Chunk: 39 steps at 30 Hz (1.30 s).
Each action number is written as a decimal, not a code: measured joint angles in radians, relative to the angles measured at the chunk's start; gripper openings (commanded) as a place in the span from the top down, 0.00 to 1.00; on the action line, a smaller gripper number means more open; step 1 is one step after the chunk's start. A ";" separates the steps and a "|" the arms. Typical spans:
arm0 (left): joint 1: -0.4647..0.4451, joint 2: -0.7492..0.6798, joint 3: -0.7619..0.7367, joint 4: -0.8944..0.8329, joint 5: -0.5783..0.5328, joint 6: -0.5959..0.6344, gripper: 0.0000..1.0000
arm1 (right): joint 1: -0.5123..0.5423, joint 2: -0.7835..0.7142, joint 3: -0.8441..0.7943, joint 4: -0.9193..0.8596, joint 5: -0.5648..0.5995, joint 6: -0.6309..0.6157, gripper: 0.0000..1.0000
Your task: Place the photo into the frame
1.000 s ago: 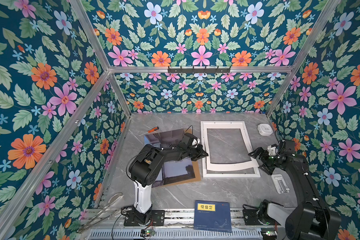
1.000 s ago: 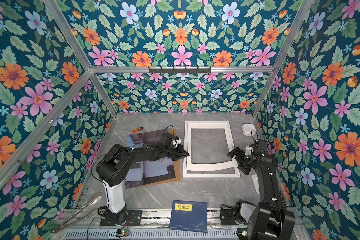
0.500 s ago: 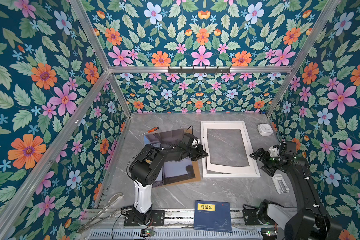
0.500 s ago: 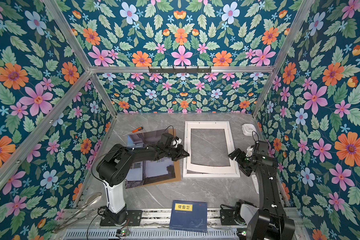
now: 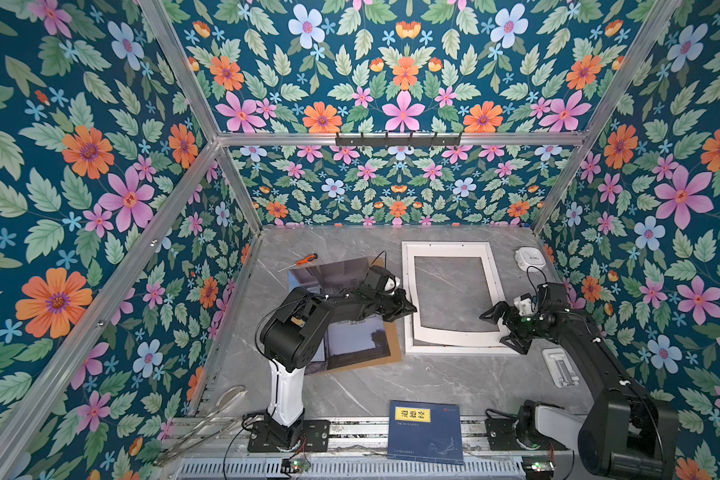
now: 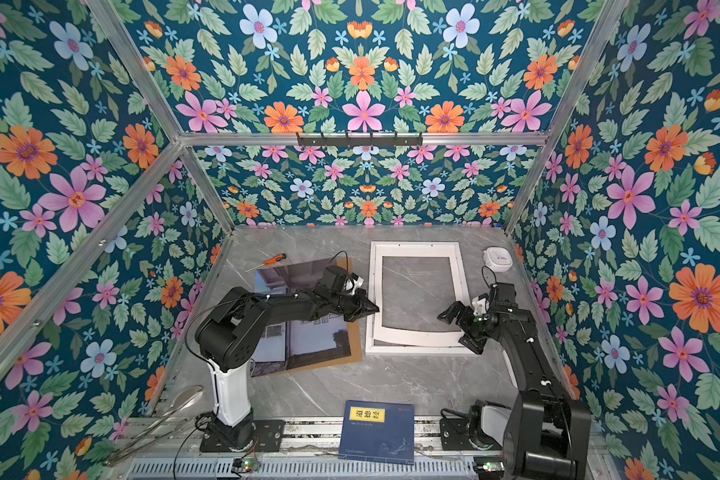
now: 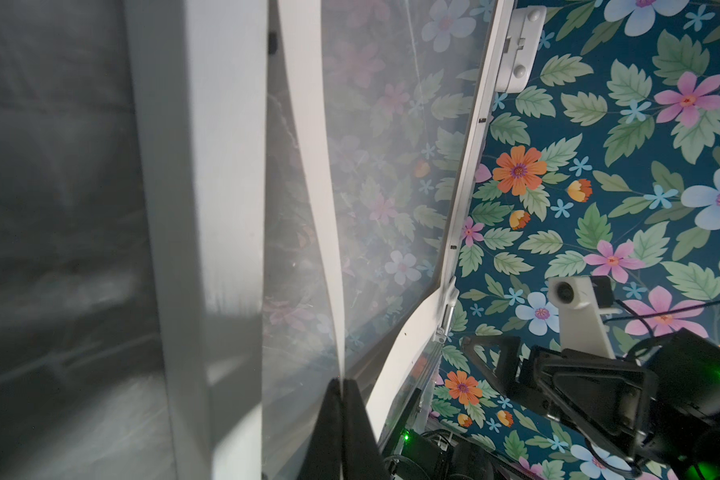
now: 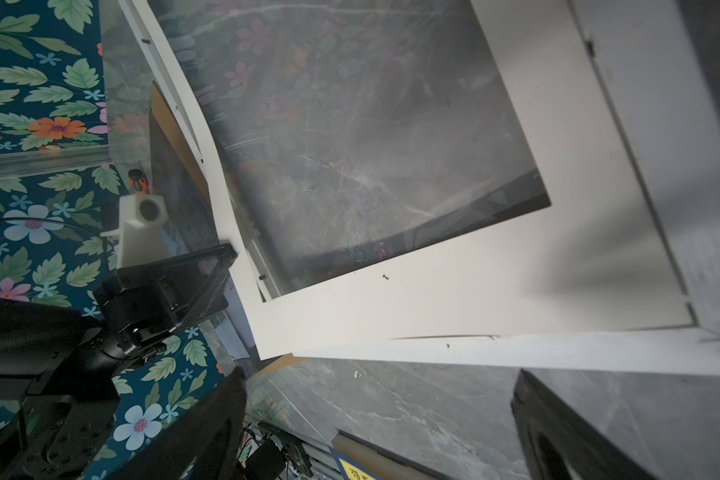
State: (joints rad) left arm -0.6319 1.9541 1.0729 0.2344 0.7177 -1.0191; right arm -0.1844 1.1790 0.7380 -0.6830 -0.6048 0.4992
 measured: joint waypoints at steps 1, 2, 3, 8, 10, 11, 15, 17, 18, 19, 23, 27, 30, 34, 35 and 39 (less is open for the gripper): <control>0.000 0.000 0.000 0.000 -0.002 0.000 0.94 | 0.001 0.007 -0.003 0.008 0.003 0.004 0.01; 0.000 0.000 0.000 0.000 -0.002 0.000 0.94 | 0.003 0.019 -0.006 0.018 0.003 0.014 0.01; 0.000 0.000 0.000 -0.002 -0.002 0.000 0.94 | 0.004 0.032 -0.008 0.028 0.003 0.017 0.01; 0.000 0.000 0.000 -0.003 -0.004 0.000 0.93 | 0.014 0.081 -0.026 0.071 0.001 0.019 0.01; 0.000 0.000 0.000 -0.003 -0.006 0.000 0.93 | 0.022 0.101 -0.036 0.087 0.001 0.022 0.01; 0.000 0.000 0.000 -0.003 -0.006 0.000 0.93 | 0.024 0.111 -0.040 0.095 0.001 0.022 0.01; 0.000 0.000 0.000 -0.003 -0.008 0.001 0.93 | 0.024 0.143 -0.047 0.127 -0.002 0.026 0.01; -0.001 0.000 0.000 -0.003 -0.009 0.001 0.93 | 0.024 0.155 -0.045 0.137 0.003 0.026 0.01; -0.001 0.000 0.000 -0.004 -0.009 0.001 0.93 | 0.024 0.160 -0.045 0.138 0.006 0.026 0.01; -0.001 0.000 0.000 -0.004 -0.009 0.001 0.93 | 0.024 0.165 -0.044 0.139 0.006 0.026 0.02; -0.001 0.000 0.000 -0.008 -0.013 0.002 0.84 | 0.024 0.169 -0.037 0.137 0.006 0.024 0.02; -0.001 -0.009 0.000 -0.030 -0.021 0.009 0.65 | 0.024 0.137 -0.025 0.126 0.006 0.022 0.02; -0.001 -0.024 0.011 -0.079 -0.034 0.032 0.56 | 0.025 0.103 -0.006 0.118 0.005 0.021 0.02; -0.001 -0.045 0.056 -0.187 -0.057 0.087 0.51 | 0.039 0.063 0.019 0.098 0.003 0.022 0.02; -0.001 -0.049 0.067 -0.212 -0.066 0.100 0.50 | 0.048 0.056 0.023 0.093 0.002 0.022 0.02; 0.000 -0.065 0.121 -0.341 -0.101 0.171 0.48 | 0.134 0.049 0.051 0.080 0.010 0.023 0.02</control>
State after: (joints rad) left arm -0.6323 1.8889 1.1938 -0.1070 0.6170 -0.8482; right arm -0.0502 1.2278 0.7887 -0.6029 -0.5949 0.5217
